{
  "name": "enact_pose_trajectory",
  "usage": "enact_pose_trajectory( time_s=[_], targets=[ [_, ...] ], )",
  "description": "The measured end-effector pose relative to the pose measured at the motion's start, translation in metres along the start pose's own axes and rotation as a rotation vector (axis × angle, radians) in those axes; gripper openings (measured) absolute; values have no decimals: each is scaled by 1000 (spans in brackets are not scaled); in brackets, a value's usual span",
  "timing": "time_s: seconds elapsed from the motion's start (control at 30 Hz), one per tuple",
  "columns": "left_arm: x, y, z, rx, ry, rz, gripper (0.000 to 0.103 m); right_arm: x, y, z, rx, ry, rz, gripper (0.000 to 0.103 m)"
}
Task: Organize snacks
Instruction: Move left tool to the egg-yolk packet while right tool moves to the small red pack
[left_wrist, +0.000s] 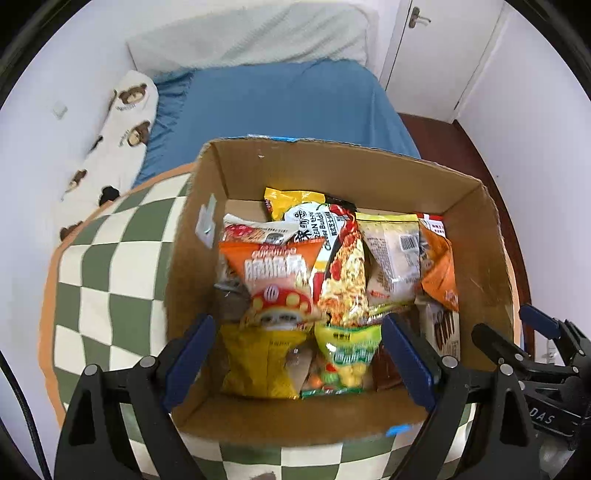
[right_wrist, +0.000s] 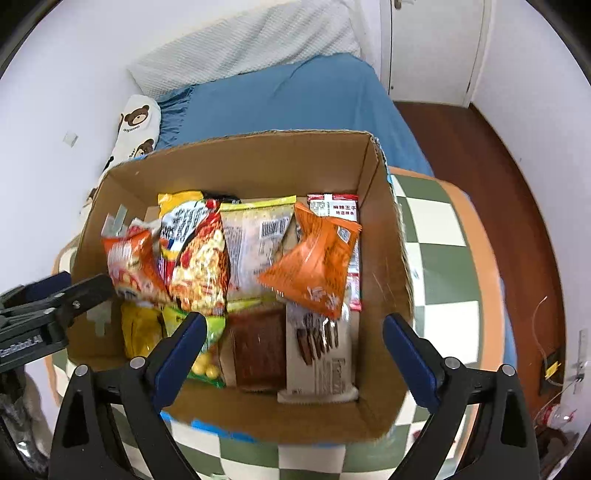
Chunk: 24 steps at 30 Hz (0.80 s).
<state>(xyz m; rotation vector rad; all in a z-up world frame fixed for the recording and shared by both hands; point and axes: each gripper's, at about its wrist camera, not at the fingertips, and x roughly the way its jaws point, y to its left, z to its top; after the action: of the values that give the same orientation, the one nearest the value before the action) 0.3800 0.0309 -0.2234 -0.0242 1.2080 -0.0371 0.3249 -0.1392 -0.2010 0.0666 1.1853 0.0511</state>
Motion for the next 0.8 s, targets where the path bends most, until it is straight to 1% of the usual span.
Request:
enact_pose_trajectory(
  time_s=[0.13, 0.2, 0.37, 0.57, 0.8],
  targets=[
    [-24, -2, -22, 1, -49, -7, 92, -22, 4, -18, -14, -53, -17, 98],
    [-36, -6, -32, 10, -65, 4, 92, -36, 6, -27, -21, -83, -25, 98],
    [-72, -11, -60, 13, -148, 23, 92, -73, 7, -47, -13, -147, -11, 98],
    [-109, -11, -84, -9, -210, 11, 92, -124, 12, -77, -31, -246, -29, 98],
    [-145, -18, -111, -6, -281, 9, 92, -170, 16, -107, -23, -334, -42, 98]
  ],
)
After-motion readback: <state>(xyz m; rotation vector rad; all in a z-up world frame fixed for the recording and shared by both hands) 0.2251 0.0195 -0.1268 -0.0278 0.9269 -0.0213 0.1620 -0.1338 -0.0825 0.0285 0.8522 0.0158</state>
